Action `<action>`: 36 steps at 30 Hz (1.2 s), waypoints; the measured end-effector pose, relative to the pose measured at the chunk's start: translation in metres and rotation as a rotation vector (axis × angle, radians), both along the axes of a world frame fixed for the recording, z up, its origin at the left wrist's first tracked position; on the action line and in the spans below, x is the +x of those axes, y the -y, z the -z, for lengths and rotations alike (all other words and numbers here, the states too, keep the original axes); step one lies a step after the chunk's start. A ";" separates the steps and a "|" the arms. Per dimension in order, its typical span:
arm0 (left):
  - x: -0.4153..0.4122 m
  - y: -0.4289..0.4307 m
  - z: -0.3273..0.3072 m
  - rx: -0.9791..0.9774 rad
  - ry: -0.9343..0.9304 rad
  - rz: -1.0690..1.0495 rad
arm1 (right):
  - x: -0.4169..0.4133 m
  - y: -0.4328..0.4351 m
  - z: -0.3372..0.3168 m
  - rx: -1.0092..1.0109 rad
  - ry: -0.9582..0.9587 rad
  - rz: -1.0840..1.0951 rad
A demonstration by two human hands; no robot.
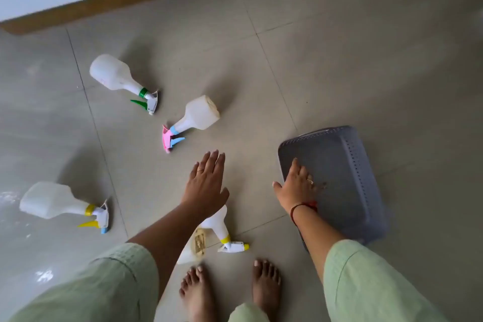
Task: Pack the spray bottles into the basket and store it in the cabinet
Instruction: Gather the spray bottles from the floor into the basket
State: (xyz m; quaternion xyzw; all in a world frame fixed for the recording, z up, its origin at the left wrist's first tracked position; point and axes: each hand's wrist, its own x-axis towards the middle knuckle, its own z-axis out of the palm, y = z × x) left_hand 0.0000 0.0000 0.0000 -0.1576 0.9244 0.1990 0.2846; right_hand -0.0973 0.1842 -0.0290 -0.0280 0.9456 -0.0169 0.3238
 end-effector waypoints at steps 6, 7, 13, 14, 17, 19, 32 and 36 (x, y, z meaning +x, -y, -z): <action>0.017 -0.011 0.026 0.056 -0.032 -0.030 | 0.000 -0.008 0.048 0.093 0.158 0.052; 0.022 -0.012 0.028 0.057 -0.033 -0.036 | 0.002 -0.009 0.054 0.104 0.146 0.025; 0.037 -0.010 0.003 0.070 -0.028 -0.085 | 0.018 -0.001 0.032 0.161 0.036 -0.042; 0.039 -0.008 -0.007 0.070 -0.031 -0.103 | 0.022 0.001 0.020 0.160 0.029 -0.065; 0.044 -0.001 -0.044 0.060 -0.040 -0.162 | 0.037 0.010 -0.024 0.130 0.005 -0.162; 0.049 0.006 -0.073 0.064 -0.049 -0.208 | 0.048 0.019 -0.059 0.091 -0.008 -0.279; 0.144 0.085 -0.183 0.188 -0.129 -1.103 | 0.137 0.107 -0.207 -0.020 -0.050 -1.204; 0.213 0.098 -0.202 0.193 -0.076 -1.312 | 0.165 0.129 -0.231 -0.068 -0.057 -1.514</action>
